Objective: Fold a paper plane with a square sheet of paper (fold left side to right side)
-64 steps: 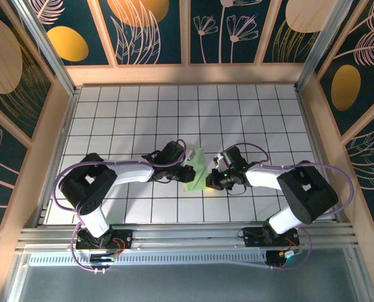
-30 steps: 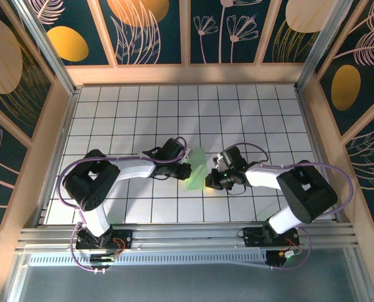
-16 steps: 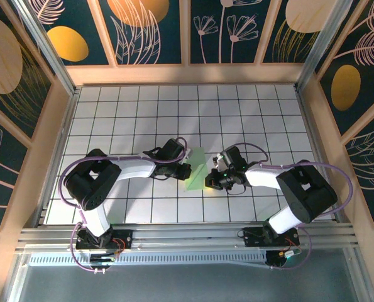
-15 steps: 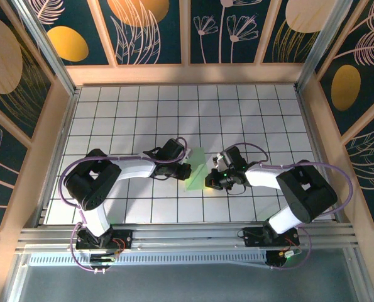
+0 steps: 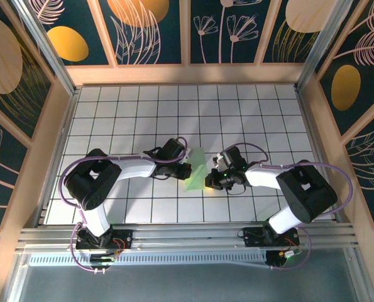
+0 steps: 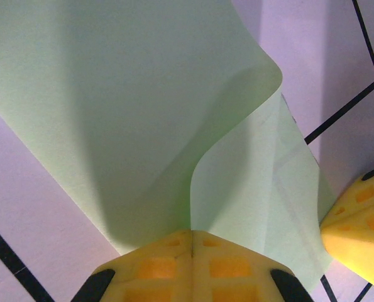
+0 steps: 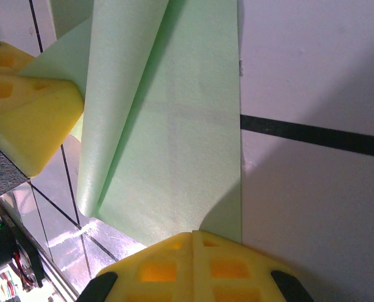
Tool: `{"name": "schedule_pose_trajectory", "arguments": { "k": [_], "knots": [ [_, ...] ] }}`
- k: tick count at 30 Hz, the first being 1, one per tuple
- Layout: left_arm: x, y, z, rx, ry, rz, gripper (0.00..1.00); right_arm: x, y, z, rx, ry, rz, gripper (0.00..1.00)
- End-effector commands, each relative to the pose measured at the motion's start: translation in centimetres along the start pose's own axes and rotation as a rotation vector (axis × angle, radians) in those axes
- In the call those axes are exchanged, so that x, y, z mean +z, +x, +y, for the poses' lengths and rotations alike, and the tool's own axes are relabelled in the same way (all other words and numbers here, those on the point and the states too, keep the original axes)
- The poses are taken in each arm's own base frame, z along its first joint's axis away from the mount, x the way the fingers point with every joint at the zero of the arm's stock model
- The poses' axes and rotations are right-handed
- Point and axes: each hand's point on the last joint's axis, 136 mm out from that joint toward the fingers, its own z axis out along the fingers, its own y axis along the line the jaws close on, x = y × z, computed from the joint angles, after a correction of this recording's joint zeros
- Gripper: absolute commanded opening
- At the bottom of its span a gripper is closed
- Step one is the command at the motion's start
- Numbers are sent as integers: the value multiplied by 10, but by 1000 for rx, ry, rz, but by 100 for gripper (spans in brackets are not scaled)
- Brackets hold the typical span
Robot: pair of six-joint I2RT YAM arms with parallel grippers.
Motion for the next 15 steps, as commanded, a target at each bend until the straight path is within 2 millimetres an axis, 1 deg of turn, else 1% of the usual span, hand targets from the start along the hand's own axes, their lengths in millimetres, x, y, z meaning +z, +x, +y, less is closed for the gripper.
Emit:
{"name": "schedule_pose_trajectory", "arguments": {
  "k": [1, 7, 12, 13, 15],
  "knots": [
    [4, -4, 2, 14, 3, -2, 0, 7, 17, -27, 41, 98, 46, 0],
    [6, -5, 1, 16, 5, -3, 0, 7, 17, -27, 42, 98, 48, 0],
    [9, 0, 5, 11, -2, 13, 0, 6, 16, -24, 38, 90, 45, 0],
    [10, 2, 6, 10, -3, 18, 0, 6, 15, -22, 36, 82, 44, 0],
    [11, 6, 8, 10, -9, 29, 0, 3, 11, -11, 27, 45, 37, 0]
  ]
}}
